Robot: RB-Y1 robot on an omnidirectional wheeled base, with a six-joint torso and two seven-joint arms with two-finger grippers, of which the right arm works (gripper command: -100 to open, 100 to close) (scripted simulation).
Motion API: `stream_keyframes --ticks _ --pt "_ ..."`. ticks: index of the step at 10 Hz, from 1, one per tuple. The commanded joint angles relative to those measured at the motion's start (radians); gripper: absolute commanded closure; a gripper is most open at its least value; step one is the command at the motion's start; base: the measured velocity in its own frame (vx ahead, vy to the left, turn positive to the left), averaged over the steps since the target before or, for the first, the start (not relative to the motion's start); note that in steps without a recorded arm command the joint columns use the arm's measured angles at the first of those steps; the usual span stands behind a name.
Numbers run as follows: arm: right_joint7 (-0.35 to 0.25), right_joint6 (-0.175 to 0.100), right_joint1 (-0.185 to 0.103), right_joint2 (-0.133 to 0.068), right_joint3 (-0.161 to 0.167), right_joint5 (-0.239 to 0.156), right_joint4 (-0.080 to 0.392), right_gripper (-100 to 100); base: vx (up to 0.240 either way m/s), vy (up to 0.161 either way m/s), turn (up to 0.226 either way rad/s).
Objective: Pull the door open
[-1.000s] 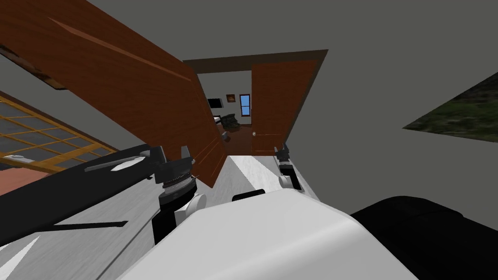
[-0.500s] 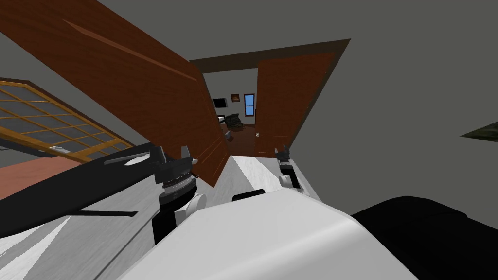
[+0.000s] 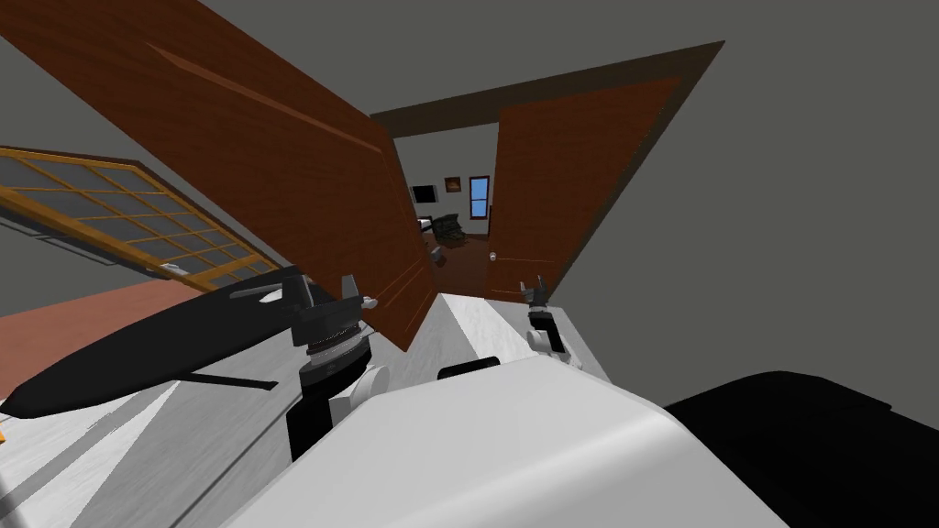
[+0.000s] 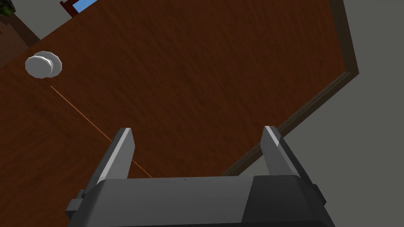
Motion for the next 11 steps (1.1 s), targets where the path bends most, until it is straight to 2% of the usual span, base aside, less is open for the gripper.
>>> stream_keyframes --ticks 1,11 --pt "-0.032 -0.015 -0.012 0.002 -0.01 -0.016 0.04 -100 0.088 -0.028 0.122" --pt "-0.234 -0.092 -0.114 -0.006 -0.09 -0.129 0.31 -100 0.093 -0.036 0.146"
